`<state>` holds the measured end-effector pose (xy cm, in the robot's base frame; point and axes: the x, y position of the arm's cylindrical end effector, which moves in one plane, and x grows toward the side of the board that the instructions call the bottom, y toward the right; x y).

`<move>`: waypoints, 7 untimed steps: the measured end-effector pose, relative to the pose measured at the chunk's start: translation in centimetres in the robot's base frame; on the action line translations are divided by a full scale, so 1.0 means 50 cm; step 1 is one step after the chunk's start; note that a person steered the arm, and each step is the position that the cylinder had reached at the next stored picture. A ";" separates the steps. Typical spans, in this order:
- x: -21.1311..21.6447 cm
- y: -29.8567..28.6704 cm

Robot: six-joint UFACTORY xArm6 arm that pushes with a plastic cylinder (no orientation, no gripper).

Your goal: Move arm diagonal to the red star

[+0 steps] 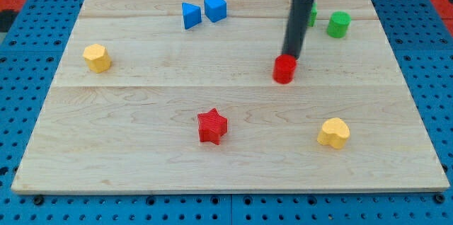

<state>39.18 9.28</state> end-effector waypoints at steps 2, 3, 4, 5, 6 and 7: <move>0.132 0.058; 0.142 -0.038; 0.142 -0.167; 0.142 -0.269; 0.142 -0.280; 0.142 -0.246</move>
<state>46.28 -3.02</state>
